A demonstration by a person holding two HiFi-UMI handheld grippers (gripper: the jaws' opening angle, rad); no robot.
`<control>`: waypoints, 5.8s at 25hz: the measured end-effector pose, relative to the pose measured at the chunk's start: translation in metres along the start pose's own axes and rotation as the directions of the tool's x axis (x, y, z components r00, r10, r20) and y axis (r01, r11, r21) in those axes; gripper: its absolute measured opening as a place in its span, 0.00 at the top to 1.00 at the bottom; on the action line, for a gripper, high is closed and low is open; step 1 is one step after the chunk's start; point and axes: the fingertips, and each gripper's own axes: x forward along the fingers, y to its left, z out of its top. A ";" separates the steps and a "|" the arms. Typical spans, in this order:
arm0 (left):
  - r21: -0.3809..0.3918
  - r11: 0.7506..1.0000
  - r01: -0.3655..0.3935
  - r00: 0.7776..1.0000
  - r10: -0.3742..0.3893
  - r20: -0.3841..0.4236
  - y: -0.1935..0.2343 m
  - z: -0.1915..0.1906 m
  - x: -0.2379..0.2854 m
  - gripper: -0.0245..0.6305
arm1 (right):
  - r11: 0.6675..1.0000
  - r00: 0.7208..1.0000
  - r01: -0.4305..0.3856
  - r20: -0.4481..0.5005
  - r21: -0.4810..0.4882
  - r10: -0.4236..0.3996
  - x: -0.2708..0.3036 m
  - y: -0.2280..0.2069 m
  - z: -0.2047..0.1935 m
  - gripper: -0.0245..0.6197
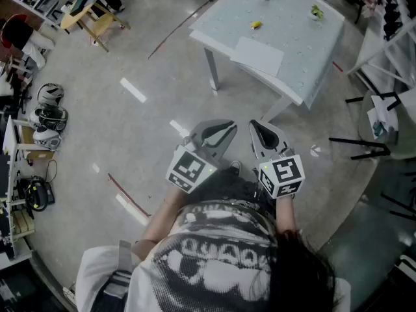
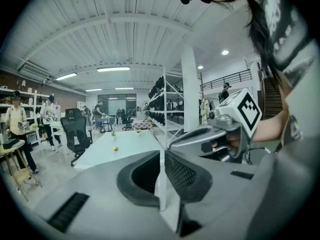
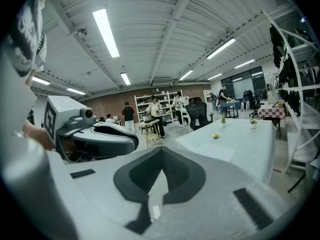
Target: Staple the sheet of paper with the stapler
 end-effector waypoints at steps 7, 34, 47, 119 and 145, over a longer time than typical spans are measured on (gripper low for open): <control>0.013 1.000 -0.001 1.000 0.001 0.001 -0.005 0.009 0.001 0.92 | 1.000 0.999 0.017 0.028 0.021 -0.017 -0.008 -0.007 0.007 0.96; 0.008 0.989 0.147 0.986 -0.146 -0.084 0.153 -0.001 0.119 0.92 | 0.964 0.973 0.224 -0.092 0.141 -0.213 0.132 -0.148 0.014 0.95; -0.030 0.946 0.321 0.939 -0.323 -0.122 0.289 -0.021 0.202 0.92 | 0.871 0.870 0.459 -0.285 0.173 -0.402 0.224 -0.245 0.006 0.89; -0.090 0.996 -0.007 0.976 -0.013 -0.217 0.354 -0.036 0.224 0.92 | 0.801 0.809 0.482 -0.532 0.355 -0.251 0.310 -0.404 -0.096 0.95; -0.129 0.992 -0.003 0.991 -0.014 -0.135 0.363 -0.034 0.238 0.92 | 0.885 0.555 -0.405 -0.831 -0.231 0.037 0.421 -0.382 -0.042 0.95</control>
